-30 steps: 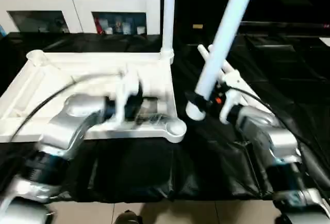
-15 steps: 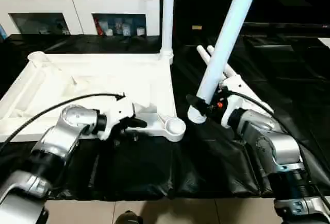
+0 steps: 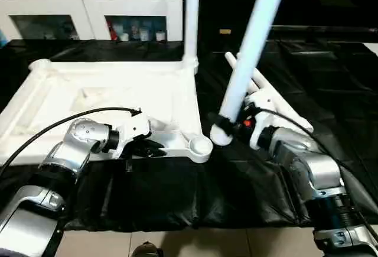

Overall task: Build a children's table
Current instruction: Insert table leg to table base

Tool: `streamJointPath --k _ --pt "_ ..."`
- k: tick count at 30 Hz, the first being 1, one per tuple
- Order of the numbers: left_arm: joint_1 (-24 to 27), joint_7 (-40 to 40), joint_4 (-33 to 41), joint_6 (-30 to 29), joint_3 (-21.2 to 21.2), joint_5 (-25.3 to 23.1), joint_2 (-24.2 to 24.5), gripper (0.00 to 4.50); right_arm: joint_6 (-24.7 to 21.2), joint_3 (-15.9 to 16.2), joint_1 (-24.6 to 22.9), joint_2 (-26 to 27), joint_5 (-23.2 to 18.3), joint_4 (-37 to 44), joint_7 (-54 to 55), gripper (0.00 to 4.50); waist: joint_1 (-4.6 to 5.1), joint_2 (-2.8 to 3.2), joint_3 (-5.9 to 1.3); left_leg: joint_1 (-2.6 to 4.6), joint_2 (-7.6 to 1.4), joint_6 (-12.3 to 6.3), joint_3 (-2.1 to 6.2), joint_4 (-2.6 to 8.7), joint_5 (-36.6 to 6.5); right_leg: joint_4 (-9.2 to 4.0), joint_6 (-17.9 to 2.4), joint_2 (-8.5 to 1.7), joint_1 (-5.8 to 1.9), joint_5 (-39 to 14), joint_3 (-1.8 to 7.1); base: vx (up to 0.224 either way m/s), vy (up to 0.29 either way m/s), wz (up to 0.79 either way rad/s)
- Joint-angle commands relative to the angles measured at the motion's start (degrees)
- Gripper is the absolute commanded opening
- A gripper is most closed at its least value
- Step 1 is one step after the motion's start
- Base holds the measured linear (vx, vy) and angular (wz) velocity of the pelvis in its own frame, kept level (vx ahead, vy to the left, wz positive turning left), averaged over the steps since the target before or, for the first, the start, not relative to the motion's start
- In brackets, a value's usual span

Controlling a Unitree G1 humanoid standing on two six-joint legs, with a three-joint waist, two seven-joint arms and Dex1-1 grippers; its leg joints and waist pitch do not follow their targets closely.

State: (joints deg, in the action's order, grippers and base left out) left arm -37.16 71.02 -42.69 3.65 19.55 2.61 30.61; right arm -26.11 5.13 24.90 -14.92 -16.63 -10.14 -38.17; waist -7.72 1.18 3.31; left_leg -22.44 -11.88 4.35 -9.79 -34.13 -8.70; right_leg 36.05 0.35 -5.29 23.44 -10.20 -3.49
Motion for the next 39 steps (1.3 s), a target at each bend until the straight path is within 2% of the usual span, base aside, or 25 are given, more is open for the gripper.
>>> streamJointPath --k 1,3,4,6,7,13,17,27,28,29,32,34,35,37,39 --pt "-0.1 -1.5 -0.1 -2.8 0.2 -0.5 -0.7 0.05 0.6 0.4 1.9 -0.5 0.6 -0.9 -1.0 1.89 0.10 0.41 -4.24 1.59 -0.97 4.12 0.37 4.81 -20.8 -4.36 -10.6 -2.95 -2.25 -14.8 2.13 0.000 0.000 0.00" --pt "-0.2 -2.1 0.2 -3.8 -0.4 0.2 -2.0 0.02 0.8 0.4 2.9 -0.3 0.7 -1.9 -1.1 1.89 0.19 0.45 -4.26 1.54 -0.93 3.82 0.32 4.69 -20.1 -4.32 -11.1 -3.01 -2.33 -14.4 2.16 0.000 0.000 0.00" --pt "-0.3 -2.4 0.5 -4.2 -0.7 0.4 -2.8 0.02 0.8 0.4 3.4 -0.3 0.7 -2.4 -1.3 1.89 0.31 0.06 -4.32 1.52 -0.92 3.51 0.22 4.62 -19.4 -4.34 -11.5 -2.97 -2.43 -13.7 2.13 0.000 0.000 0.00" --pt "-0.2 -2.7 1.3 -5.2 -0.9 0.8 -3.8 0.02 1.0 0.6 4.2 -0.3 0.8 -3.3 -1.6 1.89 0.30 0.25 -4.32 1.48 -0.91 3.14 0.19 4.54 -18.7 -4.27 -11.7 -2.95 -2.44 -13.2 2.13 0.000 0.000 0.00" --pt "0.2 -3.2 2.8 -6.5 -1.0 1.1 -5.1 0.00 1.7 0.9 5.2 -0.2 1.4 -5.2 -1.8 1.89 0.34 0.05 -4.35 1.56 -0.97 3.04 0.19 4.52 -18.6 -4.18 -12.0 -3.02 -2.41 -13.4 2.08 0.000 0.000 0.00" --pt "0.7 -6.3 4.1 -7.4 -1.2 0.1 -7.5 0.00 3.0 0.6 7.1 0.5 2.0 -8.4 -2.2 1.89 -0.30 -0.02 -4.32 1.61 -1.01 2.52 0.10 4.48 -18.1 -4.50 -11.2 -2.95 -2.33 -14.4 2.16 0.000 0.000 0.00" --pt "1.4 -8.0 5.4 -8.4 -2.3 0.7 -9.1 0.00 3.3 0.5 8.2 1.1 1.8 -9.7 -2.7 1.89 -0.33 -0.08 -4.35 1.56 -1.03 2.54 0.14 4.54 -18.0 -4.43 -10.7 -2.97 -2.36 -14.4 2.13 0.000 0.000 0.00" --pt "1.9 -10.9 5.9 -8.4 -3.7 0.1 -9.8 0.00 5.2 1.2 7.9 1.2 3.0 -13.3 -3.3 1.89 -0.30 -0.28 -4.28 1.39 -0.93 2.20 0.12 4.54 -17.6 -4.69 -10.1 -2.98 -2.33 -15.7 2.10 0.000 0.000 0.00" --pt "2.1 -10.8 6.2 -8.8 -3.8 0.2 -9.7 0.44 5.7 1.0 7.9 1.4 3.1 -14.2 -3.1 1.89 -0.30 -0.29 -4.29 1.37 -0.94 2.14 0.14 4.56 -17.7 -4.72 -10.0 -3.00 -2.36 -16.1 2.11 0.000 0.000 0.00" --pt "2.1 -10.6 6.3 -8.9 -3.9 0.3 -9.7 0.55 5.9 1.0 7.9 1.4 3.1 -14.5 -3.1 1.89 -0.27 -0.24 -4.23 1.39 -0.92 2.15 0.13 4.57 -18.1 -4.80 -9.9 -3.02 -2.29 -16.6 2.12 0.000 0.000 0.00" --pt "2.4 -10.7 5.3 -8.0 -4.2 -0.2 -9.2 0.66 7.4 0.6 8.2 1.8 3.3 -16.8 -3.0 1.89 -0.30 -0.05 -4.22 1.51 -0.96 2.34 0.16 4.57 -19.1 -4.97 -10.1 -3.09 -2.15 -17.8 2.08 0.000 0.000 0.00" --pt "2.4 -10.7 4.8 -7.7 -4.2 -0.3 -9.0 0.74 7.6 0.5 8.2 1.9 3.3 -17.1 -3.0 1.89 -0.18 -0.18 -4.20 1.49 -0.99 2.49 0.26 4.75 -19.8 -4.97 -9.7 -2.95 -2.18 -17.6 2.04 0.000 0.000 0.00" --pt "2.4 -10.7 4.2 -7.4 -4.3 -0.4 -8.9 0.74 7.7 0.5 8.3 2.0 3.3 -17.3 -3.1 1.89 -0.14 -0.23 -4.21 1.49 -1.02 2.49 0.27 4.77 -19.9 -4.93 -9.7 -2.96 -2.20 -17.5 2.04 0.000 0.000 0.00" --pt "2.2 -11.3 2.9 -7.0 -4.7 -0.6 -8.8 0.31 8.2 0.3 8.4 2.2 3.5 -17.8 -3.2 1.89 -0.14 -0.28 -4.21 1.47 -0.97 2.40 0.25 4.78 -19.8 -4.93 -9.7 -2.96 -2.21 -17.4 2.06 0.000 0.000 0.00" --pt "2.2 -11.6 2.2 -6.6 -4.6 -1.0 -8.5 0.35 8.5 0.3 8.5 2.4 3.5 -18.3 -3.3 1.89 -0.10 -0.28 -4.17 1.49 -0.97 2.40 0.24 4.79 -19.9 -4.97 -9.8 -2.99 -2.17 -17.5 2.06 0.000 0.000 0.00"
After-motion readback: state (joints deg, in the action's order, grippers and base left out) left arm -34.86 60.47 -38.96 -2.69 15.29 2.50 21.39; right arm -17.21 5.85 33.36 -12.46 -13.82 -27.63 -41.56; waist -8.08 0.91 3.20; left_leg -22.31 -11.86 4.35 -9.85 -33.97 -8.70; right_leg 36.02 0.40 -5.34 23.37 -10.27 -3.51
